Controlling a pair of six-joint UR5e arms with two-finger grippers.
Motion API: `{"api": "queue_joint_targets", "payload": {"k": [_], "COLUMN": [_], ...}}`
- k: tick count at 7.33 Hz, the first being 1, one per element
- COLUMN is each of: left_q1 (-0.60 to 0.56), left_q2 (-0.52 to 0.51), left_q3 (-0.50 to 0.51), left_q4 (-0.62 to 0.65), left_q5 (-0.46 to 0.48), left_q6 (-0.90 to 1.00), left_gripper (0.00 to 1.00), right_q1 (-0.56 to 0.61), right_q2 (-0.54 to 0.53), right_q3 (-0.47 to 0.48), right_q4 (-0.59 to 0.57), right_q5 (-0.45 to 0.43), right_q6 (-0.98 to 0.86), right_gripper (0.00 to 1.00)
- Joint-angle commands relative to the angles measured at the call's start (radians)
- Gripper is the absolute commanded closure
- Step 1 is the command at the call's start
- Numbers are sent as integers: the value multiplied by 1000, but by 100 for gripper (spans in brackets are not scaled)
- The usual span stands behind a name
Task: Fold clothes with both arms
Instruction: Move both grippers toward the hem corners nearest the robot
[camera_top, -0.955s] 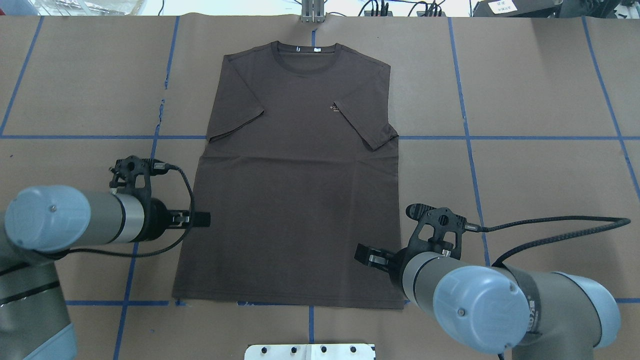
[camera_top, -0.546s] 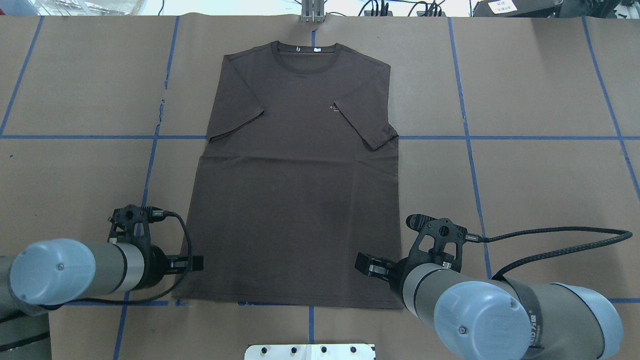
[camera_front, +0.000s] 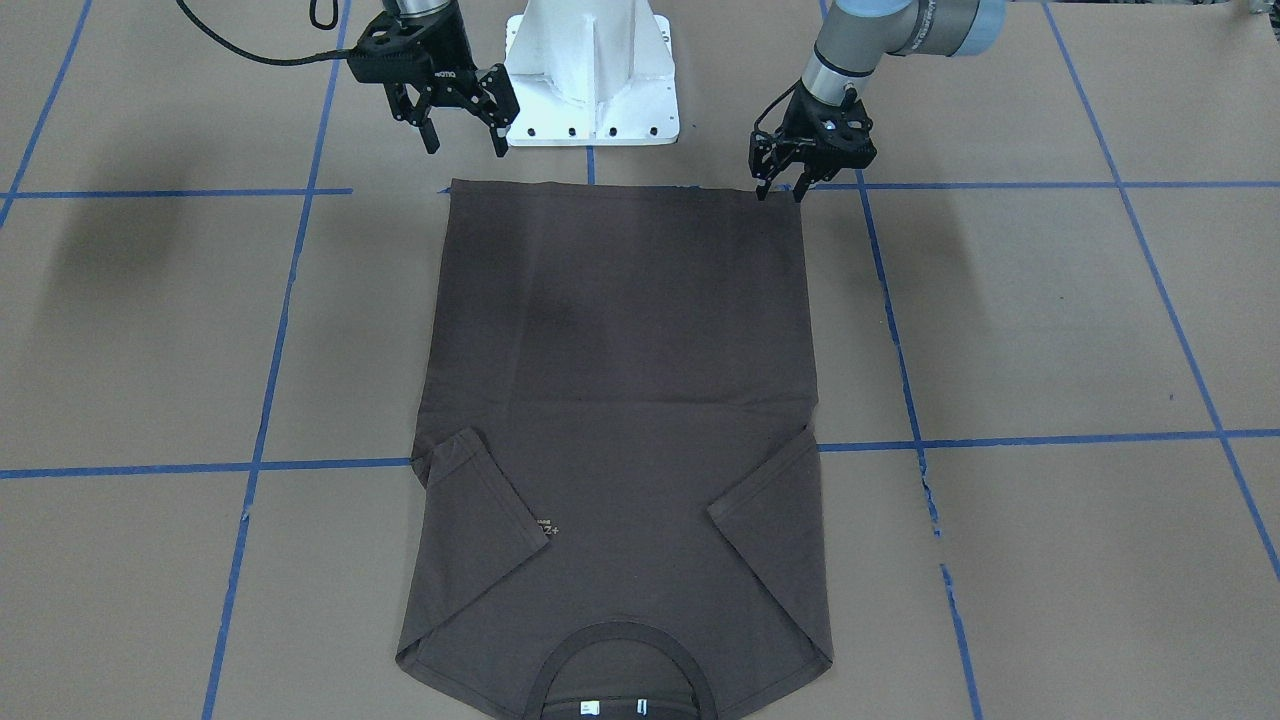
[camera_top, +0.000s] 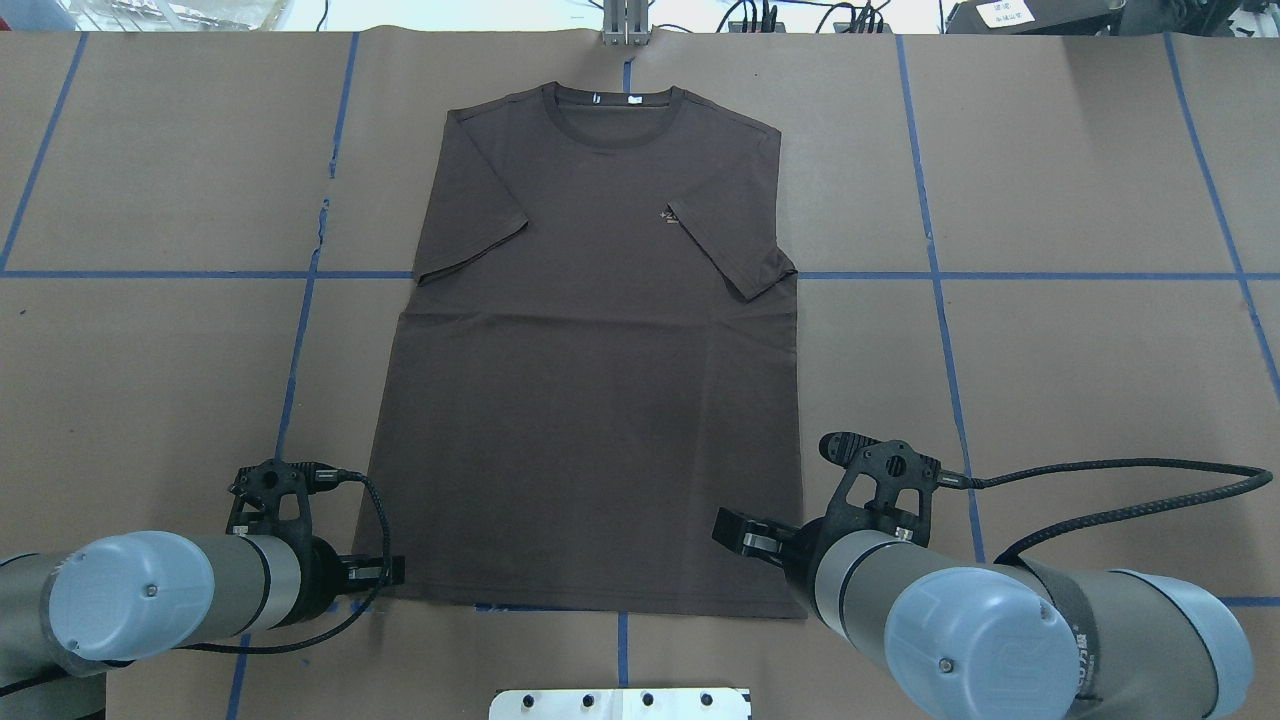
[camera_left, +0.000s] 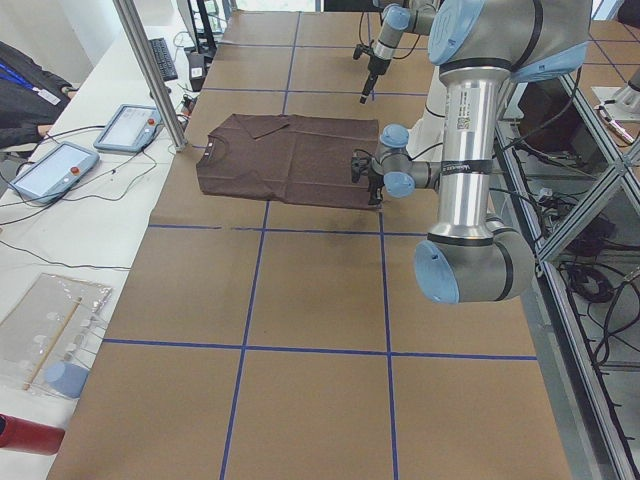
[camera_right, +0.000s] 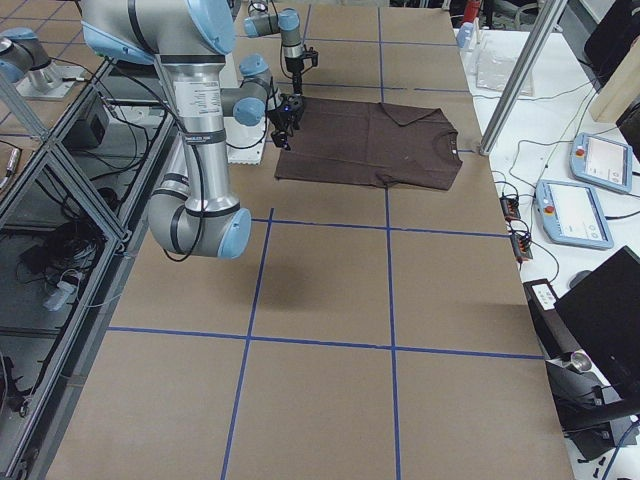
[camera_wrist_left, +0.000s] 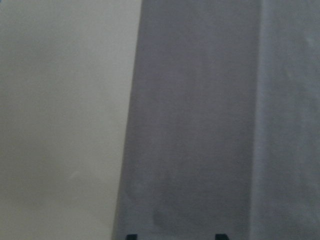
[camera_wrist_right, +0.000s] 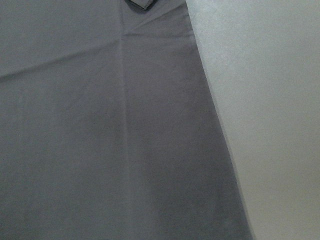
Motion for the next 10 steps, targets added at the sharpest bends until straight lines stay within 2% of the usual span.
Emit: {"api": "queue_joint_targets", "payload": {"k": [1,3,5,8,9,10], "left_q1": [3,3,4,18,18,18], "left_q2": [27,27,26,24,23,23], "left_q3": [9,8,9,12,14,14], "left_q4": [-2,-2,-2,-4,-4,-4], "left_q5": [5,5,5,5,5,3], "left_q6": [0,0,-1,-3,-3,-3], "left_gripper": [39,40,47,48,63,84], "right_q1": [-3,-5,-3,-3,-3,-5], "right_q2": [-1,-1,-2,-2,-2,-2], "right_q3": [0,0,0,2,2,2], "right_q4": [1,1,1,1,1,1], "right_q5": [-3,-3,-3,-3,-3,-2], "right_q6": [0,0,0,0,0,0], "right_gripper": [2,2,2,2,2,2]}}
